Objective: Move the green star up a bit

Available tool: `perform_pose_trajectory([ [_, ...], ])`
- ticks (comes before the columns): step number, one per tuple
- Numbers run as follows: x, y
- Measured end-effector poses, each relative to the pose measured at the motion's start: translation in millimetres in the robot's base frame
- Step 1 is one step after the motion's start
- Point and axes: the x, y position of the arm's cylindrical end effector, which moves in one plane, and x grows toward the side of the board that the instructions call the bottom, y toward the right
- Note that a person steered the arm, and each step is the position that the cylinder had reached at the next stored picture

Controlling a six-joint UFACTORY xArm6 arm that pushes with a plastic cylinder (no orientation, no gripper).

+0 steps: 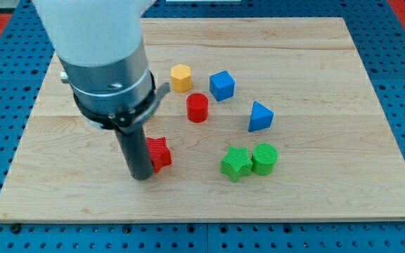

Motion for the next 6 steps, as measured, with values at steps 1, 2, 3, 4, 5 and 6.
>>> perform_pose_trajectory([
  [1, 40.8, 72.8],
  [2, 37.6, 121.9],
  [3, 33.2, 121.0],
  [4, 21.4, 138.6],
  [5, 4.0, 141.7],
  [6, -12.7, 103.7],
])
